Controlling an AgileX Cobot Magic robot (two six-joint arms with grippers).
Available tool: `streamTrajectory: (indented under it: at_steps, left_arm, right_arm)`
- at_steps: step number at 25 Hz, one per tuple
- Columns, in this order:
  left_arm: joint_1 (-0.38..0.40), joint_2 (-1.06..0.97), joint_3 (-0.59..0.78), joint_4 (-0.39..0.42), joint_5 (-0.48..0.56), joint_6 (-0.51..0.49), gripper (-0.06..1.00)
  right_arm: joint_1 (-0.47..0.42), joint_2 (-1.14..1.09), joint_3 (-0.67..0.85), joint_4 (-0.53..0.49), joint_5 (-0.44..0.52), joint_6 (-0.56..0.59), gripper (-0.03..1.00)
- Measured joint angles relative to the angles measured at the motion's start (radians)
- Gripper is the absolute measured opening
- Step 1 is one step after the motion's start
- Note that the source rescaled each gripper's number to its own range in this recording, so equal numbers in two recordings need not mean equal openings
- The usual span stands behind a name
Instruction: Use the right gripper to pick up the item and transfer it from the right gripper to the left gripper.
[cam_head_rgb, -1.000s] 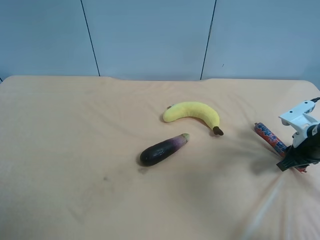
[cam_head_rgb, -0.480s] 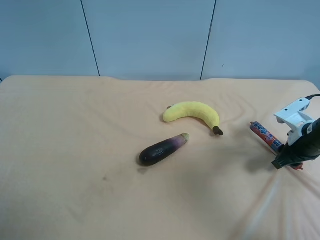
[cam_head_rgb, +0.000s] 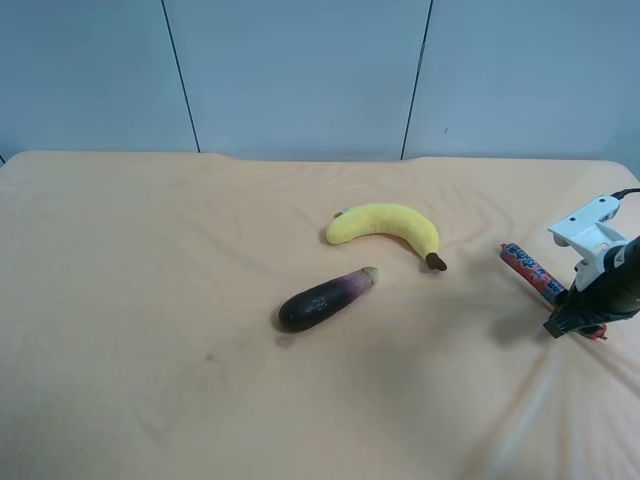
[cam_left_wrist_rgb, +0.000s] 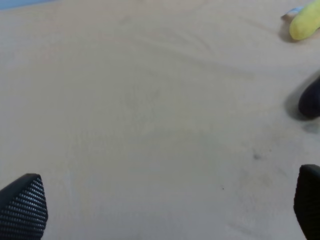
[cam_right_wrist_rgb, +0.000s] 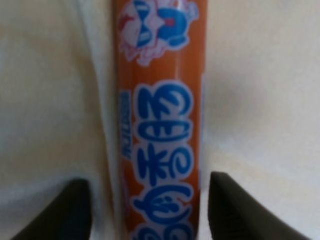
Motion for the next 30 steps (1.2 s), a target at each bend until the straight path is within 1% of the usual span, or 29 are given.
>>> streamTrajectory:
  at_steps: [11,18,23,30]
  left_arm:
    - [0.0,0.0,0.0,0.0,0.0,0.0,1.0]
    - [0.0,0.0,0.0,0.0,0.0,0.0,1.0]
    - [0.0,0.0,0.0,0.0,0.0,0.0,1.0]
    - [0.0,0.0,0.0,0.0,0.0,0.0,1.0]
  right_arm:
    - [0.018,-0.07,0.001,0.0,0.016,0.0,0.32]
    - [0.018,-0.083,0.001,0.0,0.102,0.0,0.32]
    - [0.018,-0.083,0.001,0.0,0.117,0.0,0.32]
    - [-0.01,-0.083,0.001,-0.002,0.12,0.0,0.32]
